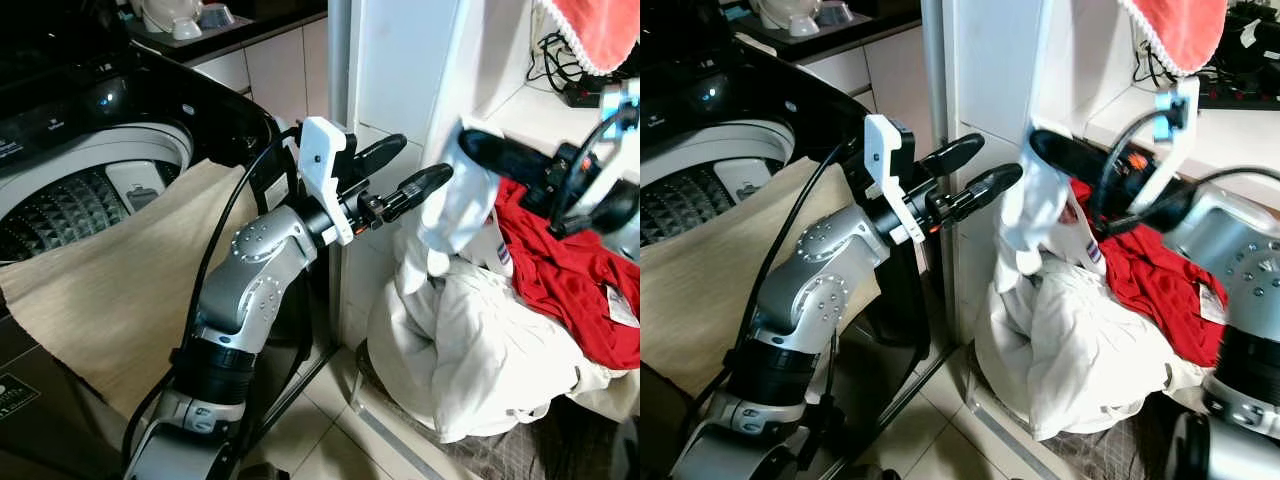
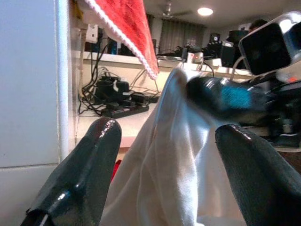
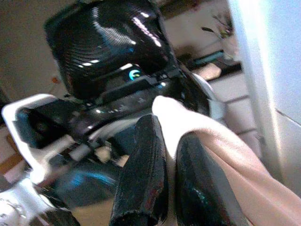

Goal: Clothes washing

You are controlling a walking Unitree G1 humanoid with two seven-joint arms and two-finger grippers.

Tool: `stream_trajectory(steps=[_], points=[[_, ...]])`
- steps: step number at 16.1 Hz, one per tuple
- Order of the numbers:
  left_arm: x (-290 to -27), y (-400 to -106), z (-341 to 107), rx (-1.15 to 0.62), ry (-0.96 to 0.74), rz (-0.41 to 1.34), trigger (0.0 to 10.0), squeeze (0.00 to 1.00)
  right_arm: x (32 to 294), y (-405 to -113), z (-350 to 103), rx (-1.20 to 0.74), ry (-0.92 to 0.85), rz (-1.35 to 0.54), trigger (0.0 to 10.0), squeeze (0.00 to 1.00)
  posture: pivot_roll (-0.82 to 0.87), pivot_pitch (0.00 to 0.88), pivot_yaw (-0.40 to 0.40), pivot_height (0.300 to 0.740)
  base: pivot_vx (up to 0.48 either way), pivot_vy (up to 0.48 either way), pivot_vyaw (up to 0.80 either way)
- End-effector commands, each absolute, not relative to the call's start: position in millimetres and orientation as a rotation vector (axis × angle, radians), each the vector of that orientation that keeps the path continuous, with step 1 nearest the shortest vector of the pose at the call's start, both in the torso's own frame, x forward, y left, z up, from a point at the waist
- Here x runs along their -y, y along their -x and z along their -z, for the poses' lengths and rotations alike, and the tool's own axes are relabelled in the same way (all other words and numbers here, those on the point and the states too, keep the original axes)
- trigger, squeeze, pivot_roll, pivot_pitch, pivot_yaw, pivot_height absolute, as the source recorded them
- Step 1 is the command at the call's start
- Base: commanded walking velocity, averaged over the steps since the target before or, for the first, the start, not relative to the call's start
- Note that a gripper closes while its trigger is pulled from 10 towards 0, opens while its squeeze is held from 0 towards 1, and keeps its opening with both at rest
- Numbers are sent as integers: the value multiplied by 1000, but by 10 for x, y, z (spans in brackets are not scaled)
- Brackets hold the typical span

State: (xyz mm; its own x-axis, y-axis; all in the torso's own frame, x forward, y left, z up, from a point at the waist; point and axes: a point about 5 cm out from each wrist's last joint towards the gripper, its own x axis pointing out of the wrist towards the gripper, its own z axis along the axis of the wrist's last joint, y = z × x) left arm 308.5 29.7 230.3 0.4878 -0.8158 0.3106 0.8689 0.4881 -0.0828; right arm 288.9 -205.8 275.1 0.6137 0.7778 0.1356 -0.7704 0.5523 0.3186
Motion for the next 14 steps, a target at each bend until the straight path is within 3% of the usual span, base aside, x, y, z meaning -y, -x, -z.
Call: stream_trajectory(steps=[1, 2, 3, 7, 11, 12, 13, 14], points=[[-279, -3117, -2341, 252, 215, 1022, 10000, 1000, 1947, -2853, -2918, 34, -349, -979, 0, 0, -115, 0, 54, 740, 0, 0, 0], [-268, -3132, -2341, 249, 207, 1014, 10000, 82, 1916, -2859, -3002, 70, -370, -989, 0, 0, -115, 0, 54, 740, 0, 0, 0], [-284, -3147, -2343, 248, 218, 998, 10000, 0, 1910, -2862, -3086, 105, -391, -995, 0, 0, -116, 0, 54, 740, 0, 0, 0], [-458, -3210, -2390, 266, 378, 924, 10000, 0, 1895, -2883, -3549, 292, -513, -1025, 0, 0, -122, 0, 48, 740, 0, 0, 0], [-480, -3126, -2524, 299, 612, 1014, 10000, 0, 1841, -2906, -3502, 251, -514, -1012, 0, 0, -111, 0, 38, 740, 0, 0, 0], [-549, -3152, -2542, 310, 678, 986, 10000, 647, 1837, -2904, -3491, 247, -522, -1011, 0, 0, -111, 0, 41, 740, 0, 0, 0], [-611, -3171, -2552, 319, 728, 968, 10000, 1000, 1841, -2899, -3485, 246, -533, -1012, 0, 0, -112, 0, 42, 740, 0, 0, 0], [-674, -3147, -2569, 333, 772, 994, 10000, 1000, 1861, -2904, -3459, 238, -548, -999, 0, 0, -112, 0, 42, 740, 0, 0, 0]])
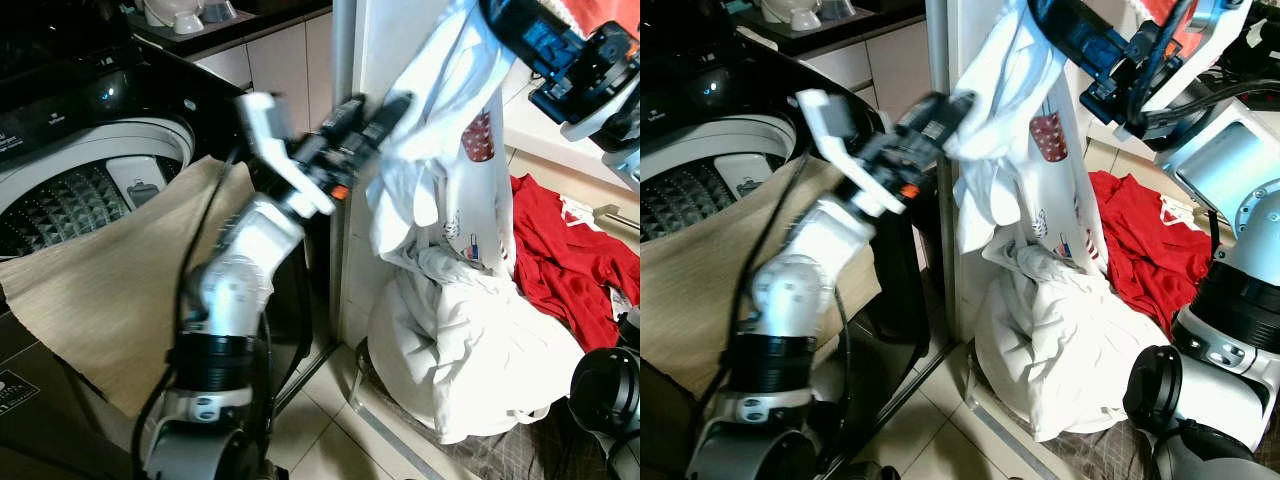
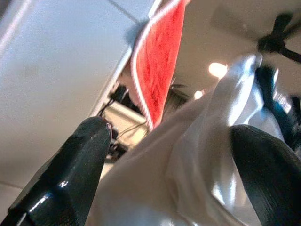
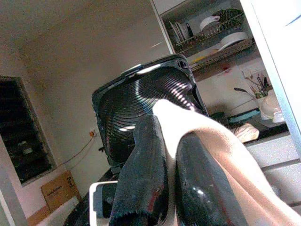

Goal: Clothes washing

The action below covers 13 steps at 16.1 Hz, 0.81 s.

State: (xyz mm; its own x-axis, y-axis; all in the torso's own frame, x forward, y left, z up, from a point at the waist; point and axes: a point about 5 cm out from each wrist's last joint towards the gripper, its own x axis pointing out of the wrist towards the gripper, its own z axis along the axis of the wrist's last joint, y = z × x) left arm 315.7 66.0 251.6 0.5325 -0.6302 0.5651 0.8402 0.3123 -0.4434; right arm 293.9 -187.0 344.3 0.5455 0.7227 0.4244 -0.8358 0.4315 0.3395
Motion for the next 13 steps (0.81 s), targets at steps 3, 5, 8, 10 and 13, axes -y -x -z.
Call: stream_trajectory(steps=[3, 5, 8, 10, 13], points=[[-694, -3069, -2564, 329, 845, 1057, 10000, 1000, 1892, -2894, -3462, 250, -584, -993, 0, 0, -113, 0, 47, 740, 0, 0, 0], [-488, -2967, -2536, 267, 777, 1162, 10000, 1000, 1827, -2890, -3423, 219, -568, -1001, 0, 0, -117, 0, 51, 740, 0, 0, 0], [-172, -2986, -2386, 214, 529, 1148, 10000, 922, 1731, -2865, -3449, 222, -576, -1041, 0, 0, -117, 0, 51, 740, 0, 0, 0], [-101, -3014, -2367, 216, 524, 1127, 10000, 0, 1690, -2865, -3423, 209, -571, -1046, 0, 0, -121, 0, 54, 740, 0, 0, 0], [-53, -3045, -2318, 210, 473, 1109, 10000, 0, 1634, -2865, -3374, 182, -563, -1053, 0, 0, -119, 0, 50, 740, 0, 0, 0]])
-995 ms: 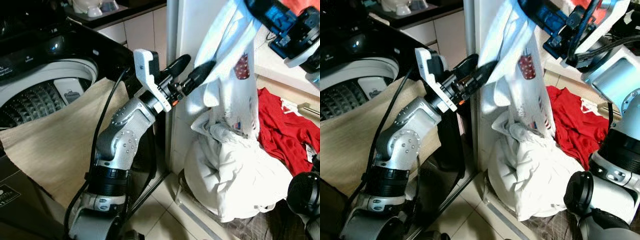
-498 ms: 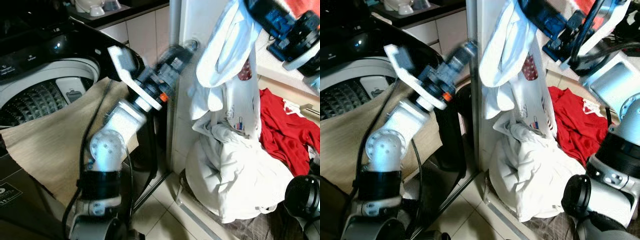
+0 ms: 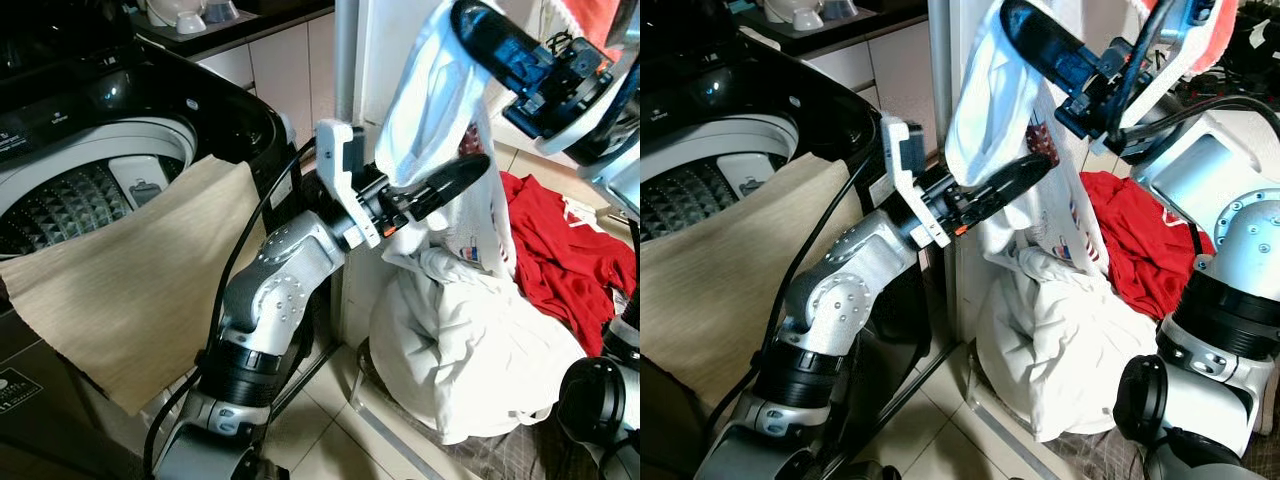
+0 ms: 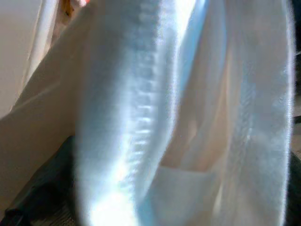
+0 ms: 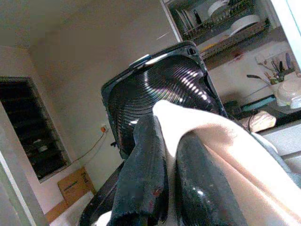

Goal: Clothes washing

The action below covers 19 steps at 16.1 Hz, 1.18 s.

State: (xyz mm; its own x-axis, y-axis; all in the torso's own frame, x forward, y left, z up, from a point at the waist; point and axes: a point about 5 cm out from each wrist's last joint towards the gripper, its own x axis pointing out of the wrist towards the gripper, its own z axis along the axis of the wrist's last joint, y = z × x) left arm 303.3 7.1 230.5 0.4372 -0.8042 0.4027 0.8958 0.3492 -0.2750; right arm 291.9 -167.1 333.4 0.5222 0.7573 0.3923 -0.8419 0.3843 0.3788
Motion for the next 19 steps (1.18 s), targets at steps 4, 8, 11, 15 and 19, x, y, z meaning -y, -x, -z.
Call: stream_trajectory(steps=[4, 8, 11, 15, 19], points=[[-128, -3141, -2287, 234, 470, 1018, 0, 0, 1614, -2847, -3347, 174, -566, -1058, 0, 0, -119, 0, 51, 740, 0, 0, 0], [-164, -3132, -2285, 257, 479, 1021, 0, 0, 1612, -2837, -3310, 166, -571, -1053, 0, 0, -117, 0, 60, 740, 0, 0, 0], [-191, -3136, -2260, 266, 478, 1006, 0, 0, 1609, -2842, -3286, 164, -576, -1044, 0, 0, -116, 0, 60, 740, 0, 0, 0], [-218, -3136, -2248, 261, 473, 1021, 0, 0, 1602, -2859, -3295, 168, -583, -1046, 0, 0, -110, 0, 54, 740, 0, 0, 0], [-258, -3172, -2257, 272, 479, 989, 0, 0, 1602, -2858, -3301, 169, -583, -1046, 0, 0, -109, 0, 49, 740, 0, 0, 0]])
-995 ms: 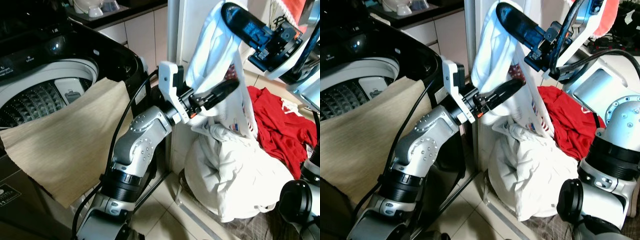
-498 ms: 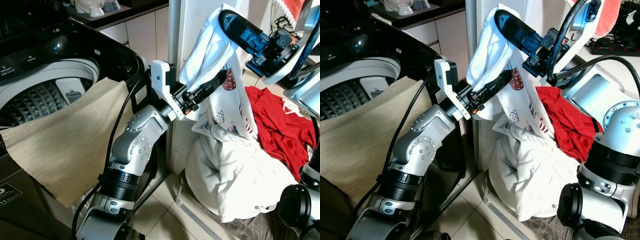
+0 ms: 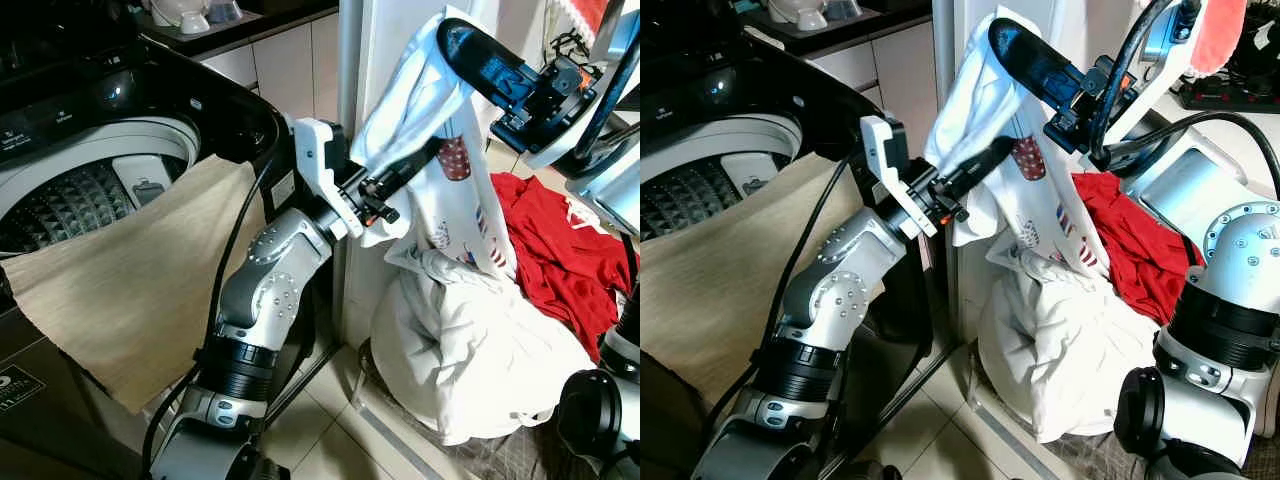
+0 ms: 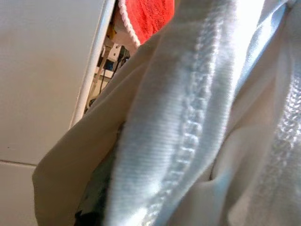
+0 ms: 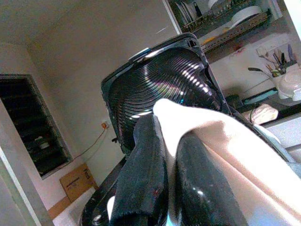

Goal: Clothes washing

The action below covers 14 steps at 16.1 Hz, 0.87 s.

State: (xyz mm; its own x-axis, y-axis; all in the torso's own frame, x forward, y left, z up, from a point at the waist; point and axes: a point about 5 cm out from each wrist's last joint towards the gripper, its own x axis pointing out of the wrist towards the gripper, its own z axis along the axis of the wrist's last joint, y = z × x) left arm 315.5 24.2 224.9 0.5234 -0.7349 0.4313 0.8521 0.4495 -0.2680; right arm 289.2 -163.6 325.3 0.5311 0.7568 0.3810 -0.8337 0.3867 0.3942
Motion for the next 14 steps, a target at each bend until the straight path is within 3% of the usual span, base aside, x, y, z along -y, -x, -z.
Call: stream_trajectory(steps=[1, 11, 12, 13, 14], points=[[-261, -3174, -2257, 273, 473, 989, 0, 0, 1603, -2857, -3300, 169, -585, -1046, 0, 0, -109, 0, 49, 740, 0, 0, 0], [-385, -3232, -2249, 276, 440, 941, 0, 0, 1584, -2845, -3273, 161, -582, -1045, 0, 0, -113, 0, 50, 740, 0, 0, 0], [-407, -3248, -2244, 273, 441, 927, 0, 0, 1589, -2845, -3271, 164, -574, -1036, 4706, 47, -113, 0, 49, 740, 0, 0, 0], [-426, -3259, -2236, 270, 434, 914, 0, 0, 1590, -2847, -3261, 158, -605, -1042, 10000, 729, -113, 0, 49, 740, 0, 0, 0], [-435, -3266, -2229, 268, 429, 908, 0, 0, 1595, -2854, -3251, 150, -633, -1046, 10000, 1000, -113, 0, 49, 740, 0, 0, 0]])
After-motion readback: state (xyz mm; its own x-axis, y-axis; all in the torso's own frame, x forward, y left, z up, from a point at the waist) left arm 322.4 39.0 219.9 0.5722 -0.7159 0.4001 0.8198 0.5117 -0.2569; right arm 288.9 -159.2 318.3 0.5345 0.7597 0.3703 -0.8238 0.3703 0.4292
